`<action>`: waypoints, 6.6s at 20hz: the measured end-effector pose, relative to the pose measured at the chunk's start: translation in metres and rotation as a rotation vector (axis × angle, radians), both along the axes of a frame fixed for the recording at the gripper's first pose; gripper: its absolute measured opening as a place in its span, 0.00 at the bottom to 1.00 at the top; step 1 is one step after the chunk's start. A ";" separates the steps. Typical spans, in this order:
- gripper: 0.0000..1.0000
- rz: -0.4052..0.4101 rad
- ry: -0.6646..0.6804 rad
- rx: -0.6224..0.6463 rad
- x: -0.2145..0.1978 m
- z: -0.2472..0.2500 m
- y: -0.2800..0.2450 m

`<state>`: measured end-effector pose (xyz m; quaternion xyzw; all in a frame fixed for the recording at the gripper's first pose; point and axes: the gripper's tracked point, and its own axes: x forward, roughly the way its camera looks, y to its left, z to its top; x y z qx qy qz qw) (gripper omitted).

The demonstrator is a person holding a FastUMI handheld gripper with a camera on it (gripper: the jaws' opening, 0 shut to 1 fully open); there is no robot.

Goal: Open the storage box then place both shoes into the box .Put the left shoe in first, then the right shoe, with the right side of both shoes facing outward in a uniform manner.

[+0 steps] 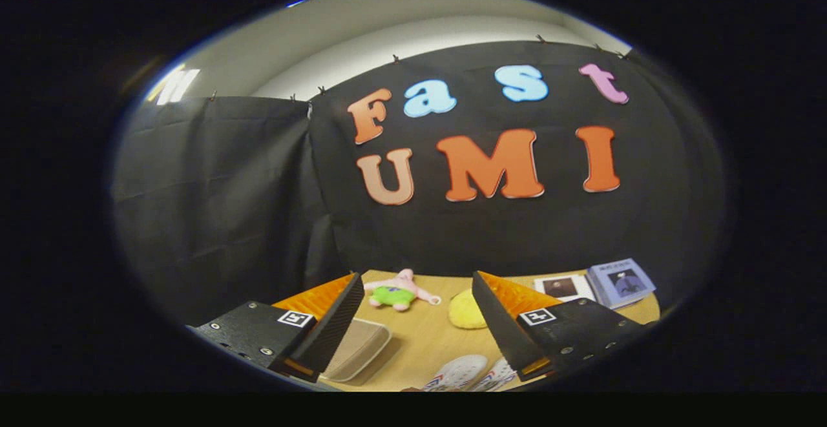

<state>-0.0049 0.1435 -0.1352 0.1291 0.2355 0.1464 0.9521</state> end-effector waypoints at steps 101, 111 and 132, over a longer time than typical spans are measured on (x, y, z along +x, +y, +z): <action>0.51 0.049 0.954 -0.132 -0.172 -0.372 -0.012; 0.07 -0.135 1.024 0.205 -0.168 -0.351 -0.010; 0.07 0.372 0.771 0.153 -0.098 -0.187 0.207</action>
